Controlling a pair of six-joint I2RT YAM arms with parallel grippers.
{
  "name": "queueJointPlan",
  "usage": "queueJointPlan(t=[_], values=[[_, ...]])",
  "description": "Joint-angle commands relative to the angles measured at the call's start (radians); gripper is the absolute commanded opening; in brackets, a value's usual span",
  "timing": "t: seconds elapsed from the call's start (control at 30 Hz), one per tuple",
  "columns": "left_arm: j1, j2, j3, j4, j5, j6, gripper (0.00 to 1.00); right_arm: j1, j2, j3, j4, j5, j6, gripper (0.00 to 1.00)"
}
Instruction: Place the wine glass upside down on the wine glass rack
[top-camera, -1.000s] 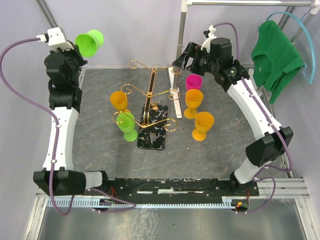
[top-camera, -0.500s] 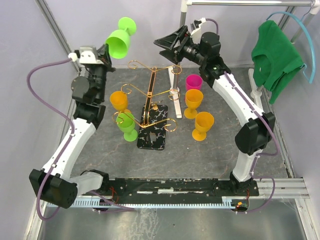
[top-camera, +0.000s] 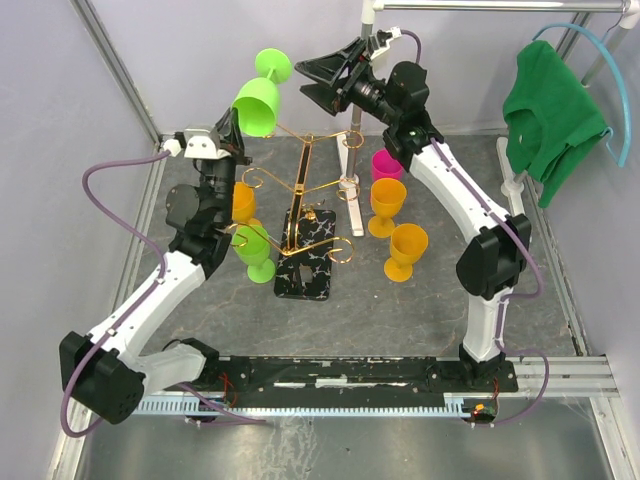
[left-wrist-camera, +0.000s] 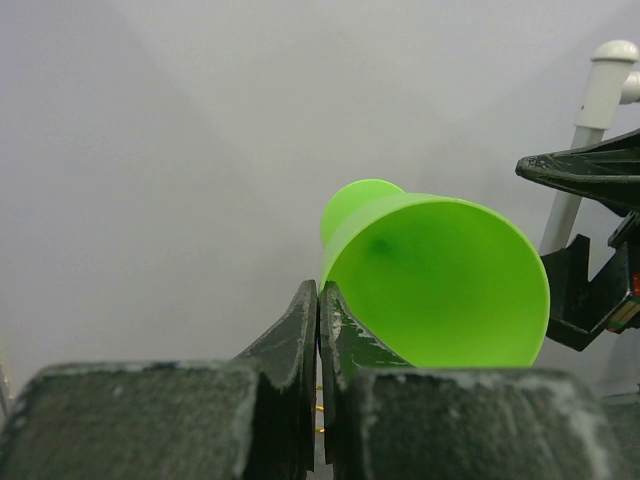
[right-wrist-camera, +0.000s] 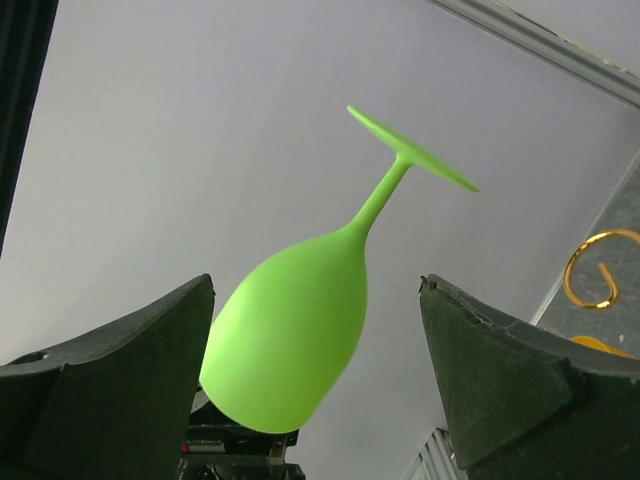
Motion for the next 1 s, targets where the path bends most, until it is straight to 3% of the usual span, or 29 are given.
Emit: queueJointPlan(t=[0.0,0.97], values=[[-0.016,-0.040,-0.001,0.113,-0.025,0.039,0.03,0.002,0.043,0.087,0.074,0.006,0.033,0.91],[-0.054,-0.049,-0.060,0.128,-0.004,-0.004,0.03,0.092,0.129,0.189,0.046,-0.028,0.089,0.70]])
